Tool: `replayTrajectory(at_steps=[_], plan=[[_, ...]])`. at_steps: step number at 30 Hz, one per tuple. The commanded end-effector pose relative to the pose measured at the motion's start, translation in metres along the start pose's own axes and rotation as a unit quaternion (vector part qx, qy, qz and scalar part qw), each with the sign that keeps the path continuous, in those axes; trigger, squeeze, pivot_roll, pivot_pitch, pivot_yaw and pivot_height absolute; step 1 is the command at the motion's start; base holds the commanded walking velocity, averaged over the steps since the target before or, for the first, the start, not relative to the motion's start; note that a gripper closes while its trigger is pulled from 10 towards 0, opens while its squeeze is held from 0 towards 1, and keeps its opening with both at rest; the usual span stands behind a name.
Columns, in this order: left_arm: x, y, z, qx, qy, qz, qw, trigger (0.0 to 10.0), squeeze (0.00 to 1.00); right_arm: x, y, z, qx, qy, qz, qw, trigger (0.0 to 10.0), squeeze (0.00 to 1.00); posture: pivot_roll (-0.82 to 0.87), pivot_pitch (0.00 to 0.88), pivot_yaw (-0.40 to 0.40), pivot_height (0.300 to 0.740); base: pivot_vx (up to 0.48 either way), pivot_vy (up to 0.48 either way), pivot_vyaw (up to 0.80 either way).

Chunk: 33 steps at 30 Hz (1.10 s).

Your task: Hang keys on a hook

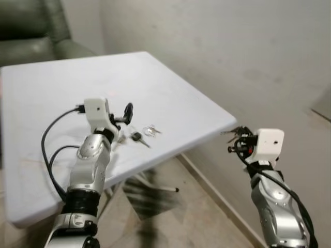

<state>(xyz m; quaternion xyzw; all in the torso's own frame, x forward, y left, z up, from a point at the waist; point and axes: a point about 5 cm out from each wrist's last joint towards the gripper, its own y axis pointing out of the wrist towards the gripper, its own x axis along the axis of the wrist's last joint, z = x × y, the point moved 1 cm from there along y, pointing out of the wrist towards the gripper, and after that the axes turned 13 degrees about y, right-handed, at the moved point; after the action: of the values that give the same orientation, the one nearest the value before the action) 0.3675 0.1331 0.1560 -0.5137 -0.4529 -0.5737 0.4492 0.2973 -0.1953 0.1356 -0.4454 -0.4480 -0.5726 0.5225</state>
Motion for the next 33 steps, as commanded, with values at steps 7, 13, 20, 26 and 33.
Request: replayTrajectory(at_steps=[7, 13, 20, 26, 33], plan=[[0.002, 0.0, 0.005, 0.0, 0.003, 0.006, 1.0, 10.0, 0.0, 0.006, 0.001, 0.002, 0.0, -0.001, -0.009, 1.0, 10.0, 0.0, 0.01, 0.0, -0.071, 0.74, 0.0, 0.0, -0.78], [0.003, 0.0, 0.006, 0.011, 0.018, 0.003, 1.0, 10.0, 0.0, 0.006, 0.001, 0.002, -0.003, 0.0, -0.01, 1.0, 10.0, 0.0, 0.01, 0.0, -0.071, 0.74, 0.0, 0.0, -0.78], [0.004, 0.0, 0.005, 0.016, 0.04, 0.001, 0.999, 10.0, 0.0, 0.006, -0.001, 0.0, -0.006, -0.001, -0.009, 1.0, 10.0, 0.0, 0.01, 0.01, -0.069, 0.74, 0.0, 0.0, -0.78], [0.004, 0.0, 0.002, 0.01, 0.045, -0.001, 0.999, 10.0, 0.0, 0.006, -0.001, 0.001, -0.007, 0.0, -0.01, 1.0, 10.0, 0.0, 0.01, 0.01, -0.067, 0.74, 0.0, 0.0, -0.78], [0.002, -0.002, -0.007, -0.013, 0.041, 0.001, 0.999, 10.0, 0.0, 0.006, -0.002, 0.001, -0.006, 0.001, -0.007, 1.0, 10.0, 0.0, 0.01, 0.012, -0.067, 0.74, 0.0, 0.0, -0.78]])
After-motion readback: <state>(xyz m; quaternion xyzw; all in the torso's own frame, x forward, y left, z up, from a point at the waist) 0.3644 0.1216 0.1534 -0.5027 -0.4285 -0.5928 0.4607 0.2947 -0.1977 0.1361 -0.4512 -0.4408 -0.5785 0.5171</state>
